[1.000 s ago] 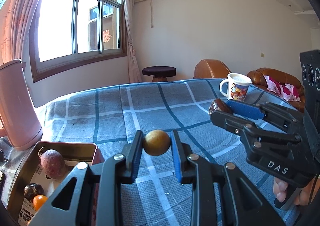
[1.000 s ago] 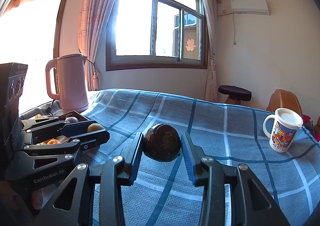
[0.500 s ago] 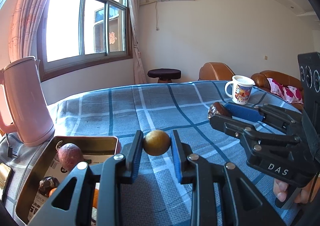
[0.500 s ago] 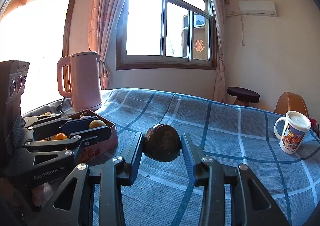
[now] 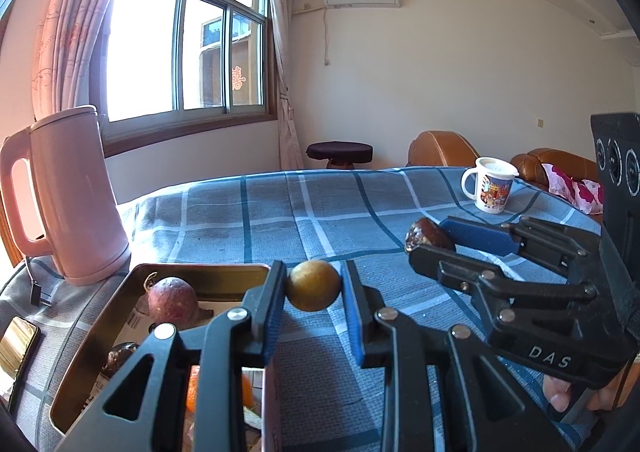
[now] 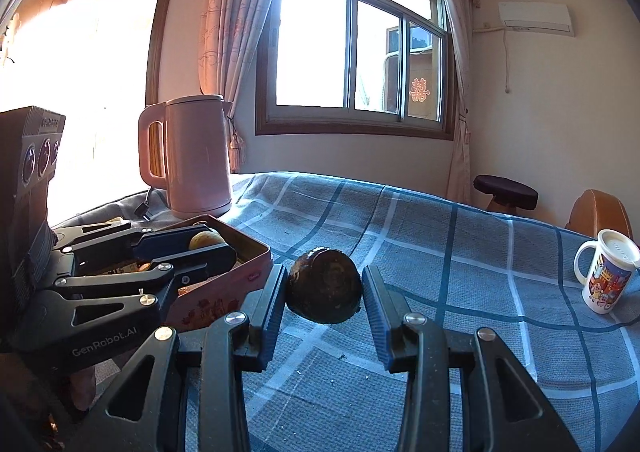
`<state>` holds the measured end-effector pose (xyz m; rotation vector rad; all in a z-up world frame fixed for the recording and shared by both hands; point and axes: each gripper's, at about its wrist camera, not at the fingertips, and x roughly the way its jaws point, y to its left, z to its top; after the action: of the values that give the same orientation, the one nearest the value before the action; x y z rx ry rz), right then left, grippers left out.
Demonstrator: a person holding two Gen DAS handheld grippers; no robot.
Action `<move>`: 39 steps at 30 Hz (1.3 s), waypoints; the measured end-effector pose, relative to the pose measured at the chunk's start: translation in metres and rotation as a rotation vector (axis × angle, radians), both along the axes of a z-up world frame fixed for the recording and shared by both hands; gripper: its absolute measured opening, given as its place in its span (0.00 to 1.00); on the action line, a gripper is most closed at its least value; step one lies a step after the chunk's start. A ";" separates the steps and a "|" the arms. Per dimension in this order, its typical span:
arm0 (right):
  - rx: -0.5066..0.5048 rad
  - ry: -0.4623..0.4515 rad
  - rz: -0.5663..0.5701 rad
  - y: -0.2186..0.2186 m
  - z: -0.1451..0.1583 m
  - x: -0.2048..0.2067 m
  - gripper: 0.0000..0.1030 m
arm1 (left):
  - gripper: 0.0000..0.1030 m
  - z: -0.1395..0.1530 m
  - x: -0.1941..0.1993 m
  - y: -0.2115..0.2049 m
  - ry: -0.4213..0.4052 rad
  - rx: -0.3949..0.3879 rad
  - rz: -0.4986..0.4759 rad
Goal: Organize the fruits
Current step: 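Carry the dark brown fruit over the tin while the left tool carries the yellow fruit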
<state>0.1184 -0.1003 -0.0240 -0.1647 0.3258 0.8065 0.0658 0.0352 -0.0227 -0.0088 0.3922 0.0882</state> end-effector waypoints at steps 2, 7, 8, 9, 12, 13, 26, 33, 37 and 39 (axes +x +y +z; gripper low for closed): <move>0.000 0.001 0.009 0.004 0.000 -0.002 0.39 | 0.28 0.000 -0.003 0.003 -0.001 0.001 0.008; -0.009 -0.005 0.023 0.010 0.000 -0.006 0.39 | 0.28 0.001 -0.008 0.012 -0.005 -0.005 0.020; -0.010 -0.006 0.026 0.011 0.000 -0.007 0.39 | 0.28 0.001 -0.009 0.013 -0.006 -0.005 0.023; -0.008 -0.003 0.029 0.012 0.000 -0.007 0.39 | 0.28 0.000 -0.010 0.015 -0.005 -0.006 0.025; -0.007 0.006 0.041 0.016 -0.001 -0.008 0.39 | 0.28 0.000 -0.012 0.020 -0.004 -0.009 0.034; -0.008 0.006 0.046 0.018 -0.001 -0.009 0.39 | 0.28 0.000 -0.012 0.022 -0.004 -0.010 0.037; -0.034 0.000 0.104 0.043 0.000 -0.018 0.39 | 0.28 0.001 -0.024 0.048 -0.006 -0.030 0.086; -0.041 -0.012 0.138 0.057 0.006 -0.026 0.39 | 0.28 0.002 -0.032 0.064 -0.007 -0.041 0.121; -0.041 -0.015 0.157 0.066 0.008 -0.029 0.39 | 0.28 0.003 -0.035 0.073 -0.004 -0.046 0.140; -0.040 -0.015 0.166 0.069 0.008 -0.030 0.39 | 0.28 0.003 -0.037 0.076 -0.002 -0.046 0.147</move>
<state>0.0880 -0.0309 -0.0158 -0.2377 0.3172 0.9631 0.0292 0.1114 -0.0199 -0.0827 0.3915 0.2247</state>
